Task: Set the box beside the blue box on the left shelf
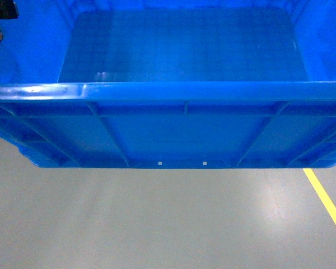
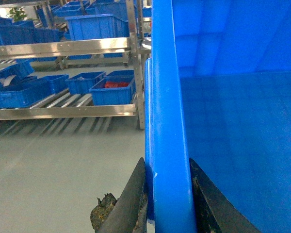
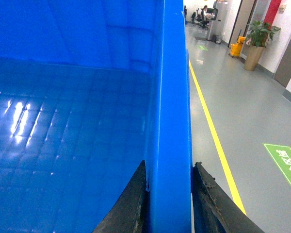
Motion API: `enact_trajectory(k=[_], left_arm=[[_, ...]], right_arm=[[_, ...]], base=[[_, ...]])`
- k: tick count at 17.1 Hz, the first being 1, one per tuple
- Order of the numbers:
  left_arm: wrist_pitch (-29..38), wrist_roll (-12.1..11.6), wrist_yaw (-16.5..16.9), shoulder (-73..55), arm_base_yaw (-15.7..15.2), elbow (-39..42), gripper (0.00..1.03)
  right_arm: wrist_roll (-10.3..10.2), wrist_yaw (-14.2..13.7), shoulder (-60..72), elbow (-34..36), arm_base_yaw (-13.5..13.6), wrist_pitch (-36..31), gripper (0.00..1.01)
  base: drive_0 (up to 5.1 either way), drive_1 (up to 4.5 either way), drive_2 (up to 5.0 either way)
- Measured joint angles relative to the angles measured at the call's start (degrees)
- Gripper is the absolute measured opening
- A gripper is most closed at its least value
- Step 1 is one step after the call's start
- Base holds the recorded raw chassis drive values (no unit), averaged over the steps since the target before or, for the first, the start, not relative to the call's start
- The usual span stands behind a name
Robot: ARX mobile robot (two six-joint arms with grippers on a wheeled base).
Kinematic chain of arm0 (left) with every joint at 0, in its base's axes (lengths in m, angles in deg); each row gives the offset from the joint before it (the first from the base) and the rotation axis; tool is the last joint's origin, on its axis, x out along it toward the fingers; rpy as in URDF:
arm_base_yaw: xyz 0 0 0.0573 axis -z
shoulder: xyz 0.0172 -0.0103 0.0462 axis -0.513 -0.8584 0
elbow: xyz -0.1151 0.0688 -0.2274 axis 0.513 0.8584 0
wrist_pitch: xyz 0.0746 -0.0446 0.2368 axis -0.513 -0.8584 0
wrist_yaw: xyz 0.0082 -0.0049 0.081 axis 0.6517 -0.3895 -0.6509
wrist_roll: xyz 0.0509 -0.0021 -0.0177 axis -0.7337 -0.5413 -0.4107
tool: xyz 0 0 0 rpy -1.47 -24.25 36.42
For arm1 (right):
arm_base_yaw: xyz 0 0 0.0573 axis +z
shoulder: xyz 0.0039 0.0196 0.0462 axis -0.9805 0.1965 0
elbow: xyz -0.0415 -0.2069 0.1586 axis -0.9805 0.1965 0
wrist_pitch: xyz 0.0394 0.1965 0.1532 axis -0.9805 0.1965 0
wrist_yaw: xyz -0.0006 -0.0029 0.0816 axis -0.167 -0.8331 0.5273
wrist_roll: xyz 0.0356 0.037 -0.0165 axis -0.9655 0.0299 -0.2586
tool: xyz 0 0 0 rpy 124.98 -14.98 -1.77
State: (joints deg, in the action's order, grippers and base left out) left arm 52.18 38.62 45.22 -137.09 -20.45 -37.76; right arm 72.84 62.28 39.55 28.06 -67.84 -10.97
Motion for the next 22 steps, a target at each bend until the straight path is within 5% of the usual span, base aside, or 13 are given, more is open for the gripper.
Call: enact_trajectory(k=[22], left_arm=[[0.5,1.3,0.9,0.5,0.0,-0.1,0.10]], right_arm=[[-0.1,-0.1,0.3,0.1,0.0,0.5,0.19]], base=[[0.0,4.17,-4.2]])
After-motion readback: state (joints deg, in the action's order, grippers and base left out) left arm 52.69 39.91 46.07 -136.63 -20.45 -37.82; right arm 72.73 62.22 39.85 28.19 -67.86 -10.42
